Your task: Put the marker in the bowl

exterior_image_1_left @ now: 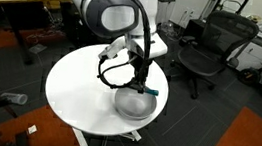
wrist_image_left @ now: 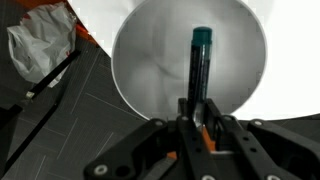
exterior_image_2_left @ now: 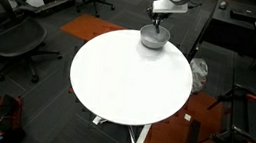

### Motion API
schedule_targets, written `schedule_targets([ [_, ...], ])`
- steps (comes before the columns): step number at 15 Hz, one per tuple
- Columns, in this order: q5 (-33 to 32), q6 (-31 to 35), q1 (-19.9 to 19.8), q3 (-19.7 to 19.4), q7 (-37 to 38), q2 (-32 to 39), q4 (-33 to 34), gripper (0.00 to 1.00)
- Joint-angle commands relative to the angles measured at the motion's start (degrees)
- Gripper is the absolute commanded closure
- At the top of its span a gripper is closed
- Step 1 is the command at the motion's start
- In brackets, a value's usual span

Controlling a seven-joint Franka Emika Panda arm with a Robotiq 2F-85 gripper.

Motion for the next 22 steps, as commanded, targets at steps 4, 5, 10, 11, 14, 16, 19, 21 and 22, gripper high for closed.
schedule_targets([
  [4,3.59,-0.12,-0.71,1.23,-1.45,5.63,5.03,0.95],
  [5,3.68,-0.2,-0.63,1.1,-1.41,6.09,5.41,0.93],
  [10,3.99,-0.74,-0.55,0.91,-1.29,7.25,6.79,0.35],
  [11,3.99,-0.8,-0.56,0.9,-1.32,7.3,6.98,0.27],
  [14,3.97,-0.88,-0.62,0.92,-1.44,7.28,7.53,0.05],
  [16,3.93,-0.91,-0.64,0.91,-1.45,7.23,7.78,0.0],
  [19,3.95,-0.79,-0.85,0.93,-1.73,6.7,7.45,0.0],
  [21,4.01,-0.72,-0.99,1.02,-1.84,6.63,7.34,0.0],
  [22,4.07,-0.7,-1.09,1.09,-1.91,6.58,7.27,0.0],
])
